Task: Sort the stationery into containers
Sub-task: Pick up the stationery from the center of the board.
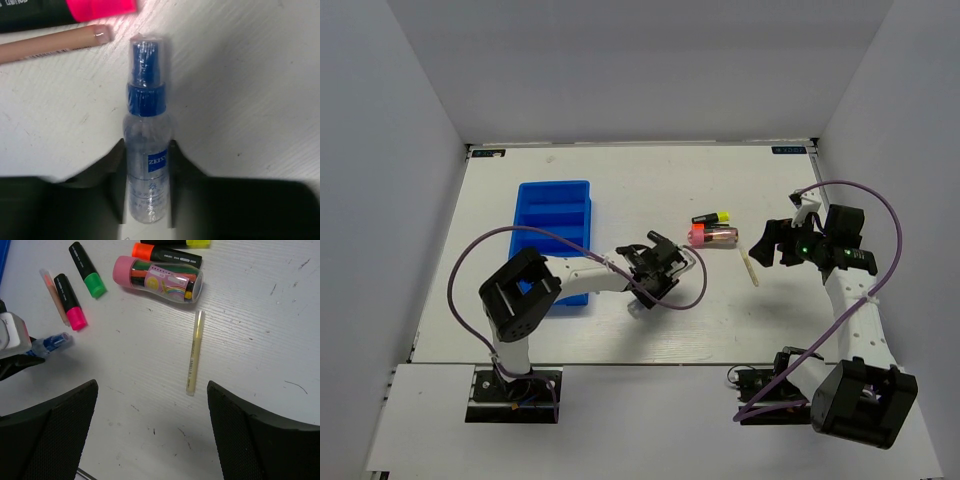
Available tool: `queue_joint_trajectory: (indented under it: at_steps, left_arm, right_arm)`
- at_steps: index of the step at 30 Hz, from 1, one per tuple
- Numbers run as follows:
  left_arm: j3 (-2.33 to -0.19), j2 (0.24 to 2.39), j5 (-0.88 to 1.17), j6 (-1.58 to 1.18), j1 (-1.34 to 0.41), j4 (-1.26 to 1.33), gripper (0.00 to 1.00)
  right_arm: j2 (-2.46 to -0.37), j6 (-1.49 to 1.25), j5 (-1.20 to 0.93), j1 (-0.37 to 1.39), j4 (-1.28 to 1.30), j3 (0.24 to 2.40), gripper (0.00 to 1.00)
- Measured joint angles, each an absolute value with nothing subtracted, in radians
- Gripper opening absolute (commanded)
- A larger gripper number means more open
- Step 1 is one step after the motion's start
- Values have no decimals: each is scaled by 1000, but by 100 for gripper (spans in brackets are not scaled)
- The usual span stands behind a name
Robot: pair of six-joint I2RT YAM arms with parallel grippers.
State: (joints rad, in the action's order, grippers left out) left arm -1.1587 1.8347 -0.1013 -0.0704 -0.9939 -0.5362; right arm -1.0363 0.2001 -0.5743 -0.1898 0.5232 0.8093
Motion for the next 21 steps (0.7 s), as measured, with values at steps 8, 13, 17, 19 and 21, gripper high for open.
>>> queue_joint_trajectory:
  at_steps: [8,13,17,19,21]
  left_arm:
    - [-1160,1822,-102,-86,-1002,-551,1]
    - [-1315,1790,-101,-21,-979,-728,1]
    - [-1539,1755,-123,113,-854,-808,1]
    - [-1612,1741,-131,210,-751,-815,1]
    - [-1618,1718,-134,320,-653,-810,1]
  right_arm:
    - [-1023,200,-573,-191,523,809,91]
    - [-1021,200,-576,-192,523,809,91]
    - [-1021,202,-583,-195,523,809,86]
    - [-1020,209,-591,-195,523,807,78]
    - [-1020,225,-606,-195,521,804,29]
